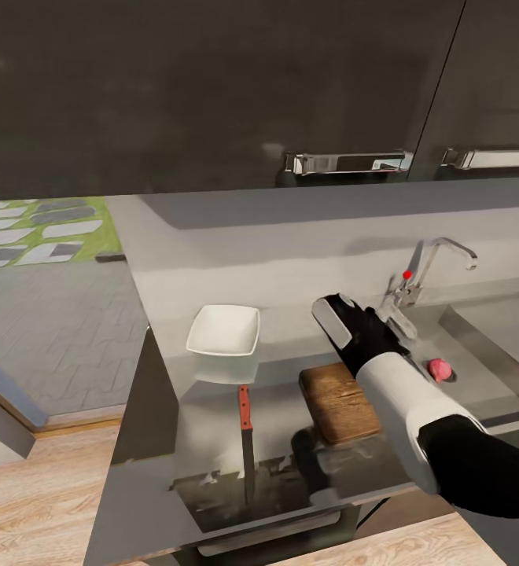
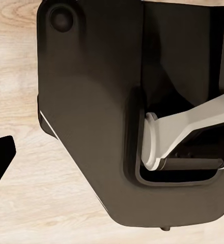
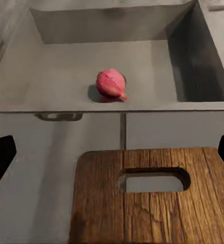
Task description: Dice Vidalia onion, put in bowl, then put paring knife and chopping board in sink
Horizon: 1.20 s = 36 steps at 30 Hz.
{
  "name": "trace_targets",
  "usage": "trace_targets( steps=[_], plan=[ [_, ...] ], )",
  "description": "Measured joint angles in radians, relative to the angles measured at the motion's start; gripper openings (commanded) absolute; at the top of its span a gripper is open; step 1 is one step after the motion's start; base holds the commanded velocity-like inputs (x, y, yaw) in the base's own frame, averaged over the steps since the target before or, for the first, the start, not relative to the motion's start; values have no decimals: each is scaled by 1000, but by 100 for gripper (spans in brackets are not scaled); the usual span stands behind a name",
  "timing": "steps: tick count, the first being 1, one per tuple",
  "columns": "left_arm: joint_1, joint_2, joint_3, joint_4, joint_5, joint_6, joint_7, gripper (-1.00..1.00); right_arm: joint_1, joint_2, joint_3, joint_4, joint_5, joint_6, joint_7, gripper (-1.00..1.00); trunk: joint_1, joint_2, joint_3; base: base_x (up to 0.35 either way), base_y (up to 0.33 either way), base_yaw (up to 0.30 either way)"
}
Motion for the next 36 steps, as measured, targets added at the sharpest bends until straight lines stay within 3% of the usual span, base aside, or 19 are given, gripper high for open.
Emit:
trace_targets(
  steps=[3,8,9,13,24,34,36],
  plan=[
    [0,0,0,-1,0,0,0,100,0,7,65,-66,2,61,6,100,0,0,0,0,0,0],
    [0,0,0,-2,0,0,0,100,0,10,164,-110,2,93,35,100,0,0,0,0,0,0],
    [0,0,0,-2,0,0,0,100,1,11,217,-117,-1,100,66,100,0,0,0,0,0,0],
    [0,0,0,-4,0,0,0,100,4,14,265,-121,-4,107,125,100,0,0,0,0,0,0],
    [-1,0,1,-3,0,0,1,100,56,8,280,-121,-4,177,459,100,0,0,0,0,0,0],
    [-1,0,1,-3,0,0,2,100,116,-17,282,-122,-1,183,725,100,0,0,0,0,0,0],
    [-1,0,1,-2,0,0,2,100,124,-35,284,-122,-1,184,799,100,0,0,0,0,0,0]
  ],
)
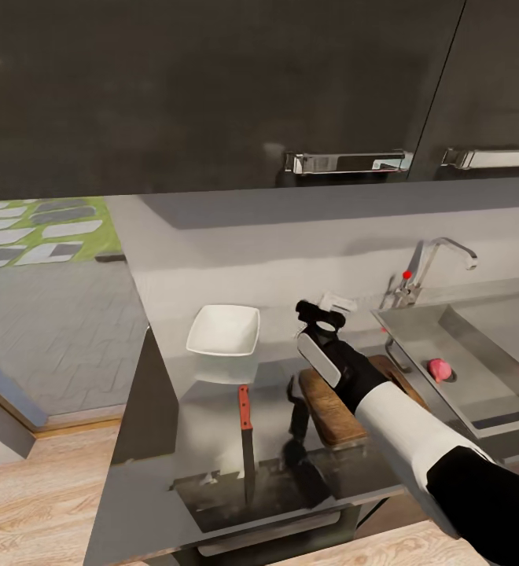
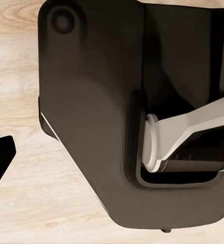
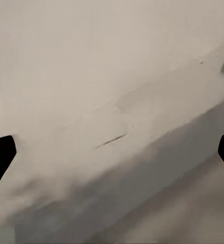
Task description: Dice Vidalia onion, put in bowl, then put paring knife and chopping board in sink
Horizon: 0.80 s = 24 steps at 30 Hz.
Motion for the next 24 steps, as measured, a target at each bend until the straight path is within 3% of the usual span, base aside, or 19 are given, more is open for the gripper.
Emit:
trace_targets(
  steps=[2,3,9,19,22,24],
  plan=[
    [0,0,0,1,0,0,0,100,4,-42,1,0,1,25,142,100,0,0,0,0,0,0],
    [0,0,0,1,0,0,0,100,5,-47,1,1,1,30,153,100,0,0,0,0,0,0],
    [0,0,0,1,0,0,1,100,5,-64,0,1,0,46,185,100,0,0,0,-48,0,0],
    [0,0,0,1,0,-1,0,100,7,-69,1,1,6,37,201,100,1,0,0,-301,0,0],
    [0,0,0,1,0,0,0,100,22,-70,1,0,20,19,213,100,1,0,0,-340,0,0],
    [0,1,0,1,0,0,0,100,47,-71,1,-16,55,-19,235,100,1,0,0,-343,0,0]
  ],
)
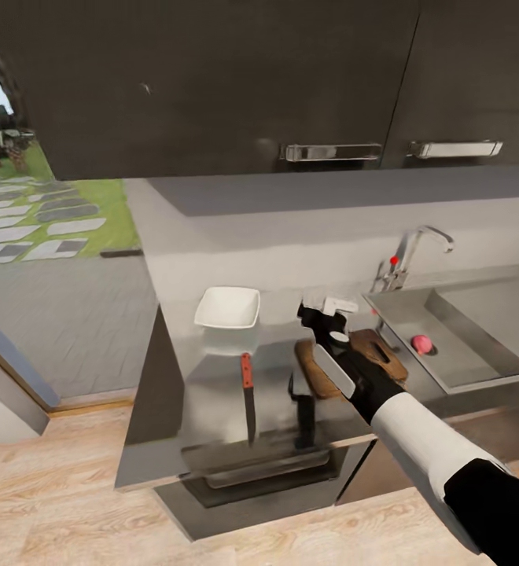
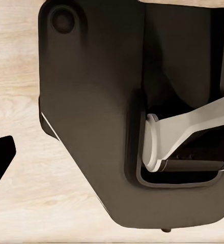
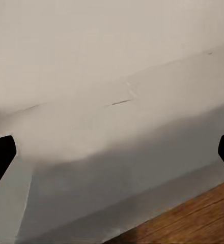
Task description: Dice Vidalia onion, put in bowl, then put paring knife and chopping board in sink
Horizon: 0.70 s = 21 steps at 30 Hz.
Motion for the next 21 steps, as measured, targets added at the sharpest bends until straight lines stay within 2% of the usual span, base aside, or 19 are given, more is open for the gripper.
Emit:
trace_targets(
  steps=[2,6,10,12,13,14,17,21],
  plan=[
    [0,0,0,0,0,0,0,100,15,-1,0,-17,30,-18,11,100,0,0,0,-343,0,0],
    [0,0,0,-1,0,0,0,100,101,-2,-1,-127,162,-47,30,100,0,0,0,-344,0,0],
    [0,0,0,-2,0,0,0,100,190,-12,-2,-252,244,-51,34,100,0,0,0,-344,0,0],
    [0,0,0,-2,0,0,0,100,243,-35,-2,-334,273,-51,33,100,0,0,0,-344,0,0],
    [0,0,0,-2,0,0,0,100,274,-56,-1,-388,283,-51,33,100,0,0,0,-344,0,0],
    [0,0,0,-2,0,0,0,100,289,-69,-1,-416,287,-50,32,100,0,0,0,-344,0,0],
    [0,0,0,-2,0,0,0,100,367,-140,0,-539,296,-51,31,100,0,0,0,-344,0,0],
    [0,0,0,-2,0,0,1,100,449,-202,0,-629,300,-52,27,100,0,0,0,-344,0,0]
  ],
)
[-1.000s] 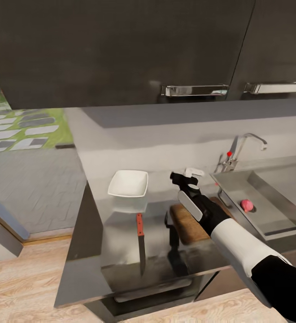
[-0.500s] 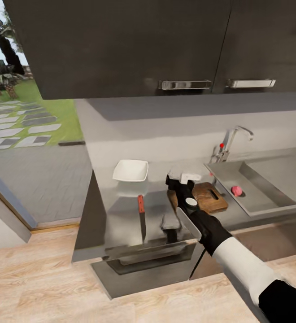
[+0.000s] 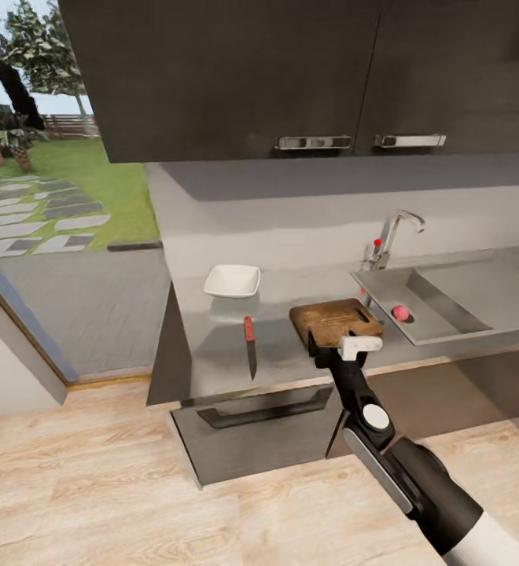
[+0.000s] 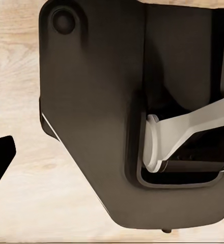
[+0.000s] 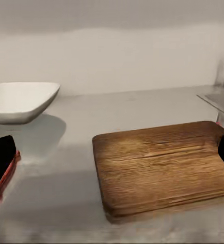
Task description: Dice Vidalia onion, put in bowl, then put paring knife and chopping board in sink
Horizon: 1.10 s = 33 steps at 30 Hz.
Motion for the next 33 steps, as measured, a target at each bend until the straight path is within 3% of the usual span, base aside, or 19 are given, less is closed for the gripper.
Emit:
trace_targets(
  steps=[4,5,11,15,21,24,25,31,33],
  plan=[
    [0,0,0,1,0,0,2,100,109,-48,0,-52,3,-8,-5,100,0,0,0,-344,0,0],
    [0,0,0,0,0,-1,2,100,160,-65,-1,-62,6,-38,-7,100,0,0,0,-344,0,0],
    [0,0,0,-1,0,-1,3,100,242,-78,-1,-68,22,-83,-14,100,0,0,0,-344,0,0],
    [0,0,0,-1,0,-1,4,100,281,-79,-1,-68,95,-118,-14,100,0,0,0,-244,0,0],
    [0,0,0,-4,0,-1,4,100,339,-81,-1,-65,106,-126,-15,100,-1,0,0,-43,0,0],
    [0,-1,0,-21,-1,-1,4,100,375,-106,-1,-55,107,-145,-14,100,-1,0,0,-3,0,0],
    [0,-1,0,-39,-1,0,4,100,388,-119,-1,-34,107,-185,-14,100,-1,0,0,-1,0,0],
    [0,0,0,-85,-2,1,6,100,403,-129,-1,78,106,-258,-10,100,-1,0,0,0,0,0],
    [1,0,0,-144,-2,6,8,100,408,-126,11,194,102,-302,12,100,-1,0,0,0,0,0]
  ],
)
